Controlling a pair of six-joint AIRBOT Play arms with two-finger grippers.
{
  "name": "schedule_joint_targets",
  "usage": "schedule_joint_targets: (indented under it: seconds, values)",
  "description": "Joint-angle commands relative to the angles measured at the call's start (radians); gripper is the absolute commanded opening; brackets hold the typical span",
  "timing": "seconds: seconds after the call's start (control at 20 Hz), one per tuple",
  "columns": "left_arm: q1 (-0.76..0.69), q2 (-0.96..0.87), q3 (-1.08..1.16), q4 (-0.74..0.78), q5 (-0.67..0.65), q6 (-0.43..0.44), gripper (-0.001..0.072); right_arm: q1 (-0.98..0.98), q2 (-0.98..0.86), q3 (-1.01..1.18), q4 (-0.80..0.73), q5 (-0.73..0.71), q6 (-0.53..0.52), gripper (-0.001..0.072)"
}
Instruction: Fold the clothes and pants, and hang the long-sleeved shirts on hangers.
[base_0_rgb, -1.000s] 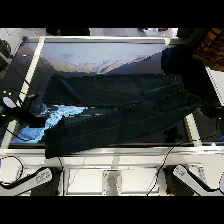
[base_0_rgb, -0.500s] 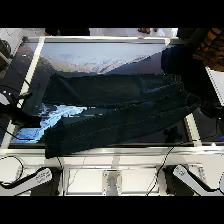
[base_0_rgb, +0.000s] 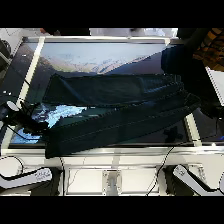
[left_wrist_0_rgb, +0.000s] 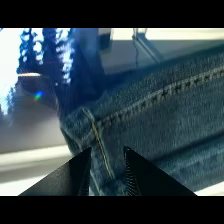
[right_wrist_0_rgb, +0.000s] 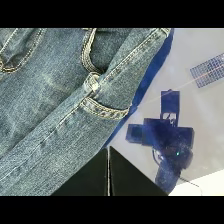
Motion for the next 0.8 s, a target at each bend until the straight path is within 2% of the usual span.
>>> schedule_joint_targets:
  seconds: [0.0, 0.2, 0.35, 0.55, 0.75]
  values:
    - [0.001, -0.009, -0.005, -0.007, 0.059, -0.022, 0.0234, -0.001, 0.0, 0.0, 0.0, 0.0, 0.0, 0.0014]
    - [0.001, 0.003, -0.005, 0.008, 0.032, -0.022, 0.0238, -0.001, 0.0, 0.0, 0.0, 0.001, 0.0, 0.0014]
    - [0.003, 0.052, -0.004, 0.081, 0.043, -0.045, 0.024, 0.0, 0.0, 0.0, 0.0, 0.001, 0.0, 0.0014]
    - [0.003, 0.068, -0.005, 0.079, 0.074, -0.063, 0.0239, 0.0, 0.0, 0.0, 0.0, -0.001, 0.0, 0.0014]
    - [0.002, 0.026, -0.005, 0.013, 0.076, -0.05, 0.024, -0.001, 0.0, 0.0, 0.0, -0.003, 0.0, 0.0014]
